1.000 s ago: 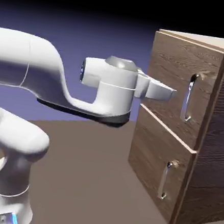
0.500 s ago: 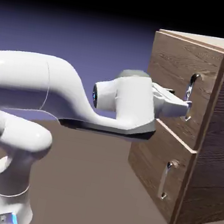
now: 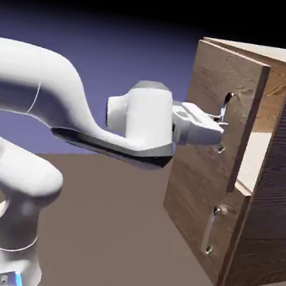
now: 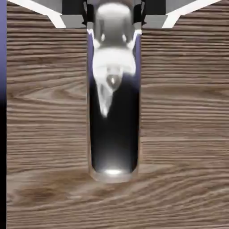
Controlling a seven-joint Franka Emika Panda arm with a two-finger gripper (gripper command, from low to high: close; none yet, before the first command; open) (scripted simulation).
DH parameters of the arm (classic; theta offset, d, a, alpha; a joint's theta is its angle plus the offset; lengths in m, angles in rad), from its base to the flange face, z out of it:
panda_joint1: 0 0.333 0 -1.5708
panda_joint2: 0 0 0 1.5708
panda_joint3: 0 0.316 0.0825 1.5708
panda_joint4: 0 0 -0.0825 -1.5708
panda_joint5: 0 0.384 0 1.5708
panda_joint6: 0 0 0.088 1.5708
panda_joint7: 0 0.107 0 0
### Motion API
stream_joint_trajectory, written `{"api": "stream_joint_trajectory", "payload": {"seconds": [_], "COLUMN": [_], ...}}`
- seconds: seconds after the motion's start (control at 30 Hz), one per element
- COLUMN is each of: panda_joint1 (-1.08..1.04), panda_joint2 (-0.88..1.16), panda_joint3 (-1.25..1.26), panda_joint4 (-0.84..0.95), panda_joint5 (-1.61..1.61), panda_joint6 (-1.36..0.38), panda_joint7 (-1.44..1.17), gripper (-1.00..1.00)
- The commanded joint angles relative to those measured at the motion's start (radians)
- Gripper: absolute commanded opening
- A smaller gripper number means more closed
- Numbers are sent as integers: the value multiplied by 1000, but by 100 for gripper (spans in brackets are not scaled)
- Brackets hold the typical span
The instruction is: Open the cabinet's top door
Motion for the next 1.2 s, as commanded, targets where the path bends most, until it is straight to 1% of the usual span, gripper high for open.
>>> {"api": "stream_joint_trajectory", "payload": {"seconds": [0.0,0.2,0.43,0.67,0.9,1.0,1.17], "panda_joint1": [-36,-239,-460,-708,-956,-960,-888], "panda_joint2": [-4,-43,-115,-203,-328,-377,-446], "panda_joint3": [36,254,508,759,960,986,1011], "panda_joint4": [-21,-124,-210,-255,-281,-313,-368], "panda_joint5": [27,190,401,595,785,915,1132], "panda_joint6": [-9,-37,-18,92,268,262,174], "panda_joint7": [0,0,-11,-2,-20,-124,-310], "gripper": [-100,-100,-100,-100,-100,-100,-100]}}
